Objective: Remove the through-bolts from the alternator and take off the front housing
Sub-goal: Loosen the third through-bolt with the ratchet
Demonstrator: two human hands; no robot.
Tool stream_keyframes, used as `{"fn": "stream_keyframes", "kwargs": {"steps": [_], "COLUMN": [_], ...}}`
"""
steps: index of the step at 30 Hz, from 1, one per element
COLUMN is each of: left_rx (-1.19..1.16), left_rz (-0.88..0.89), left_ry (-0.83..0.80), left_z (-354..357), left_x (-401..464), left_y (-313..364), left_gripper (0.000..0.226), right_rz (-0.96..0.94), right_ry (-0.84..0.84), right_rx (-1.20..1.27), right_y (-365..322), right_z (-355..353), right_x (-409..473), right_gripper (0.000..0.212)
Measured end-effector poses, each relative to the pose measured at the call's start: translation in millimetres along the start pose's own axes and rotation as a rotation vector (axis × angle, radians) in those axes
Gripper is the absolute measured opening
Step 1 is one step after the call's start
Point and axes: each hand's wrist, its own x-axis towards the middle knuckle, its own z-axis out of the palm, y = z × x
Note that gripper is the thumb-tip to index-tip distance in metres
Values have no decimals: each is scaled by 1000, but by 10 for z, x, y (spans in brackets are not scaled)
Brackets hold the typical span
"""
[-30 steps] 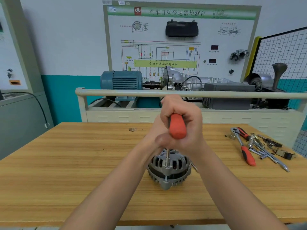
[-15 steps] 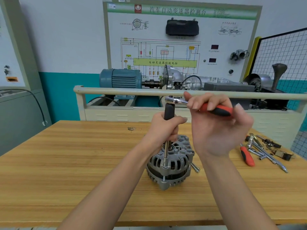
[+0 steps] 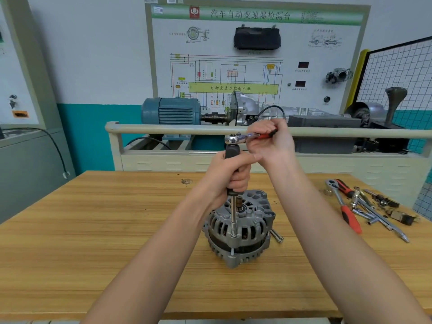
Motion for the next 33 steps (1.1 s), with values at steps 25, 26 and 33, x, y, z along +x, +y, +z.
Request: {"fn": "stream_keyframes", "kwargs": {"steps": [25,26,33], "left_rx": [20,26,98], "left_rz": [-2,-21,-131], "left_ry": [-72,-112,28], "left_z": [-74,-78,59], "left_x": [-5,-2,80], "left_y": [26,47,54], "left_gripper": [36,36,54], "right_rz": [-184,-140,-107], "right_ry": [-351,-323,-192], "right_rx": [-178,-110,43], "right_y": [-11,-33,-75], "right_z": [-33,-44,-93], "right_x": [-470,-416,-196], "right_gripper": [41,40,38]}}
